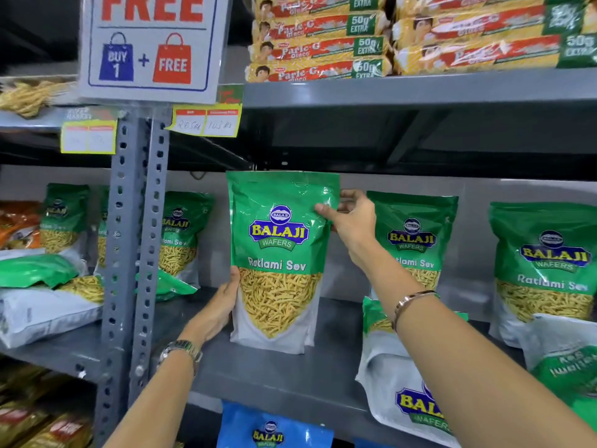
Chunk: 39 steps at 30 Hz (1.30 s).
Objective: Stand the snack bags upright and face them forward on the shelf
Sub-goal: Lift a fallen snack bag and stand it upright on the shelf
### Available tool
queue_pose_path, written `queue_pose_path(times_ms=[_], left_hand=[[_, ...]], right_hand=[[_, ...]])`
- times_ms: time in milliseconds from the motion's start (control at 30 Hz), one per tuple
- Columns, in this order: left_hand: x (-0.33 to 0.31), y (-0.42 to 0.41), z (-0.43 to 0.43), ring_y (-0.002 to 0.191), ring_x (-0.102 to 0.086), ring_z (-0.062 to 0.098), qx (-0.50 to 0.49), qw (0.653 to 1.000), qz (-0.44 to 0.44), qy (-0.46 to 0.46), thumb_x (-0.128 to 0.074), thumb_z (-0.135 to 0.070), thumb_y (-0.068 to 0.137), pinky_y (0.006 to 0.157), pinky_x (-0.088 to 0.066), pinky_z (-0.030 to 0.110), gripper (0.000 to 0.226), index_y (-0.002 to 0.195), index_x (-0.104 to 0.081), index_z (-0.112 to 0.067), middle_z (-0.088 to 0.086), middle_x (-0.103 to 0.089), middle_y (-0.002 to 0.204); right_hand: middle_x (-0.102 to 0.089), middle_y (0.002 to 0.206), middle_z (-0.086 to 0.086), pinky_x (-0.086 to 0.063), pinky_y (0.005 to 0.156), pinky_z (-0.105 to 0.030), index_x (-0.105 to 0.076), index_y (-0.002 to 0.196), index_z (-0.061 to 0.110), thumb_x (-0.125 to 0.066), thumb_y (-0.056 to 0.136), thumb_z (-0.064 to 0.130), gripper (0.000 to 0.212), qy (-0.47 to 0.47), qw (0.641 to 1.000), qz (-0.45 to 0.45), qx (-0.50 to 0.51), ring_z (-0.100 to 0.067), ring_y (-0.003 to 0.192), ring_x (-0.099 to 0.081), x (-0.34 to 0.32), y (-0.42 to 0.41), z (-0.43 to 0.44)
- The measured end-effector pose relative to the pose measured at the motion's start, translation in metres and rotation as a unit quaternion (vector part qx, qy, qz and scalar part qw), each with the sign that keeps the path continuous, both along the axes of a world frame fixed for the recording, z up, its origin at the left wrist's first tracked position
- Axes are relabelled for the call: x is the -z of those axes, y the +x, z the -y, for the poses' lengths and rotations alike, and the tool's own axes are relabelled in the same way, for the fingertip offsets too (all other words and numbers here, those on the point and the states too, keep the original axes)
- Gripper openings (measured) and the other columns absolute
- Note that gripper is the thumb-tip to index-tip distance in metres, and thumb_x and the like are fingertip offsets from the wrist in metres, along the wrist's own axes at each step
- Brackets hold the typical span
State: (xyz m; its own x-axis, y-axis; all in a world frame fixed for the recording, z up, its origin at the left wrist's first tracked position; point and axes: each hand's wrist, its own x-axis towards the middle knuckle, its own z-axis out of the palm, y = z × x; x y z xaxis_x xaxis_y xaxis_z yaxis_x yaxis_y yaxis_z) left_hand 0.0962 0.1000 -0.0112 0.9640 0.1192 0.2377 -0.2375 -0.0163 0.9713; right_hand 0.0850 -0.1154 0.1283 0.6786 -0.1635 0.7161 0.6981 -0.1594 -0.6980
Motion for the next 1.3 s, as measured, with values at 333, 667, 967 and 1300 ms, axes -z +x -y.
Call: queue_pose_path(times_ms=[333, 667, 967, 1300], left_hand=[[-0.013, 0.002, -0.019, 0.133, -0.041, 0.026, 0.046, 0.999, 0.001, -0.028, -0.033, -0.079, 0.059, 0.111, -0.03, 0.049, 0.102, 0.143, -0.03, -0.023, 0.011, -0.041, 0.148], [0.006, -0.019, -0.016, 0.127, -0.047, 0.021, 0.088, 0.995, -0.009, 0.048, -0.068, -0.071, 0.052, 0.109, -0.03, 0.059, 0.093, 0.131, -0.041, -0.031, -0.006, -0.057, 0.132], [0.003, -0.05, -0.012, 0.118, -0.055, 0.022, 0.061, 0.996, 0.001, 0.059, -0.062, -0.067, 0.058, 0.106, -0.036, 0.056, 0.072, 0.119, -0.052, -0.029, -0.001, -0.063, 0.125], [-0.001, -0.074, -0.018, 0.119, -0.055, 0.026, 0.067, 0.996, -0.015, 0.061, -0.062, -0.059, 0.061, 0.106, -0.034, 0.059, 0.071, 0.122, -0.05, -0.026, 0.002, -0.063, 0.125]], right_hand=[[-0.059, 0.113, 0.0, -0.054, 0.062, -0.027, -0.043, 0.122, 0.015, -0.083, 0.058, 0.041, 0.08, -0.143, 0.962, -0.197, -0.124, -0.015, 0.099, -0.059, 0.023, 0.005, 0.009], [-0.066, 0.118, -0.002, -0.049, 0.061, -0.027, -0.056, 0.117, 0.016, -0.082, 0.065, 0.017, 0.058, -0.239, 0.918, -0.259, -0.181, -0.016, 0.099, -0.06, 0.049, -0.011, 0.0], [-0.063, 0.123, -0.003, -0.049, 0.06, -0.028, -0.053, 0.122, 0.015, -0.083, 0.064, 0.018, 0.066, -0.241, 0.923, -0.246, -0.172, -0.022, 0.11, -0.058, 0.049, -0.04, -0.002], [-0.064, 0.122, -0.002, -0.056, 0.084, -0.045, -0.053, 0.121, 0.017, -0.086, 0.06, 0.024, 0.07, -0.257, 0.922, -0.237, -0.169, -0.022, 0.11, -0.059, 0.048, -0.06, -0.003]])
